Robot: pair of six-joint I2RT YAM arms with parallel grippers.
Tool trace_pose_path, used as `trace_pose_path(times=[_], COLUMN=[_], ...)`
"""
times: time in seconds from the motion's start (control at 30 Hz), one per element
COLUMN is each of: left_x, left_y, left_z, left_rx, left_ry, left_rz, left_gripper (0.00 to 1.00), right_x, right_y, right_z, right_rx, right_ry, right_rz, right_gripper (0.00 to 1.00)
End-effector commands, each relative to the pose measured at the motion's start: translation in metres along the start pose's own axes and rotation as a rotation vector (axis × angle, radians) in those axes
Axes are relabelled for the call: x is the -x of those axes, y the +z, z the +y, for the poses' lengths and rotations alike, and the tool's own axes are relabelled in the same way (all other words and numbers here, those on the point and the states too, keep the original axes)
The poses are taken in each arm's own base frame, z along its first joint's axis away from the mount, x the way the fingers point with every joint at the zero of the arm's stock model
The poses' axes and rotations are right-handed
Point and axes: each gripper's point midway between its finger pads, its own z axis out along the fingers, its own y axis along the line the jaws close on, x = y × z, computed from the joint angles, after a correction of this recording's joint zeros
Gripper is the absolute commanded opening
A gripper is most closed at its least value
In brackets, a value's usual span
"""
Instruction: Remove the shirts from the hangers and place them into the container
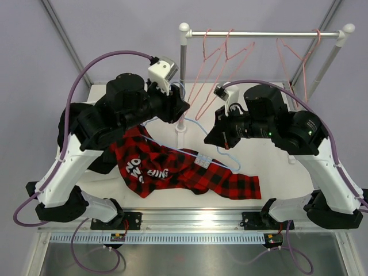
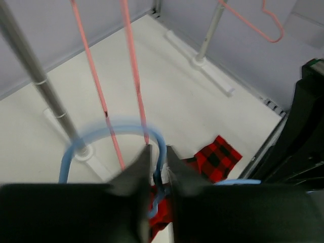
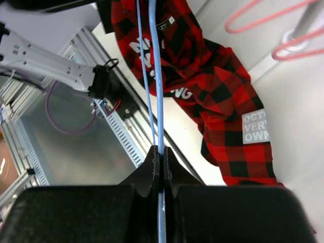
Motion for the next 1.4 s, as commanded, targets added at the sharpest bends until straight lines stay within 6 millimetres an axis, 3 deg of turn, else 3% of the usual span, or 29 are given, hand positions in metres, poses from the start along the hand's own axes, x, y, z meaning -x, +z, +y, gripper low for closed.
trace_pose_path(times=[0.0,0.03,0.07,0.1,0.13,0.2,0.23,0.37,0.47,0.6,0.67,0.7,0.73,0.77,0.8,0.83,0.9,1.03,1.17,1.2,1.33,1.37], left_x=[0.048,0.051,0.047,0.051,0.048,0.031,0.026,-0.016,-0.055,-0.118,-0.164,-0.178,-0.208,-0.22,-0.231,-0.258,-0.27,-0.296,-0.297,-0.296,-0.32,-0.334], left_y=[-0.07,-0.086,-0.099,-0.132,-0.144,-0.154,-0.169,-0.165,-0.137,-0.071,-0.038,-0.03,-0.022,-0.012,-0.01,-0.008,0.0,0.014,0.027,0.034,0.051,0.057], left_z=[0.034,0.048,0.069,0.076,0.083,0.093,0.097,0.117,0.118,0.097,0.09,0.088,0.088,0.083,0.083,0.084,0.081,0.077,0.081,0.08,0.081,0.082], left_rx=[0.198,0.272,0.389,0.421,0.451,0.501,0.515,0.641,0.657,0.527,0.493,0.486,0.487,0.459,0.46,0.468,0.444,0.426,0.454,0.442,0.452,0.463], left_ry=[-0.005,-0.021,-0.048,-0.078,-0.096,-0.101,-0.114,-0.109,-0.076,-0.068,-0.1,-0.114,-0.135,-0.156,-0.168,-0.185,-0.216,-0.242,-0.245,-0.253,-0.246,-0.247], left_rz=[-0.194,-0.227,-0.252,-0.321,-0.343,-0.336,-0.353,-0.227,-0.058,0.161,0.29,0.32,0.381,0.394,0.406,0.454,0.44,0.481,0.466,0.449,0.519,0.559], left_gripper=[0.48,0.52,0.64,0.7,0.73,0.78,0.79,0.82,0.84,0.82,0.79,0.79,0.79,0.78,0.78,0.79,0.81,0.85,0.9,0.96,0.98,0.98], right_x=[0.022,0.022,0.02,0.022,0.02,0.015,0.013,-0.001,-0.001,0.003,-0.002,-0.003,-0.005,-0.011,-0.012,-0.015,-0.015,-0.005,0.017,0.023,0.044,0.049], right_y=[-0.022,-0.027,-0.035,-0.041,-0.047,-0.062,-0.068,-0.103,-0.138,-0.184,-0.199,-0.206,-0.21,-0.213,-0.22,-0.221,-0.226,-0.207,-0.191,-0.191,-0.188,-0.191], right_z=[-0.011,-0.014,-0.015,-0.02,-0.021,-0.025,-0.026,-0.022,-0.02,-0.036,-0.047,-0.059,-0.066,-0.073,-0.085,-0.091,-0.104,-0.122,-0.123,-0.124,-0.126,-0.125], right_rx=[-0.111,-0.137,-0.152,-0.189,-0.2,-0.236,-0.248,-0.242,-0.251,-0.35,-0.418,-0.487,-0.528,-0.569,-0.643,-0.682,-0.774,-0.917,-0.939,-0.954,-0.998,-0.992], right_ry=[0.006,0.014,0.034,0.042,0.051,0.069,0.076,0.106,0.147,0.186,0.213,0.227,0.237,0.242,0.253,0.258,0.262,0.235,0.212,0.211,0.168,0.174], right_rz=[-0.125,-0.137,-0.144,-0.162,-0.169,-0.189,-0.196,-0.243,-0.334,-0.497,-0.526,-0.548,-0.558,-0.552,-0.572,-0.566,-0.574,-0.521,-0.523,-0.534,-0.526,-0.54], right_gripper=[0.0,0.0,0.0,0.0,0.0,0.0,0.0,0.0,0.0,0.0,0.0,0.0,0.0,0.0,0.0,0.0,0.0,0.0,0.0,0.0,0.0,0.0])
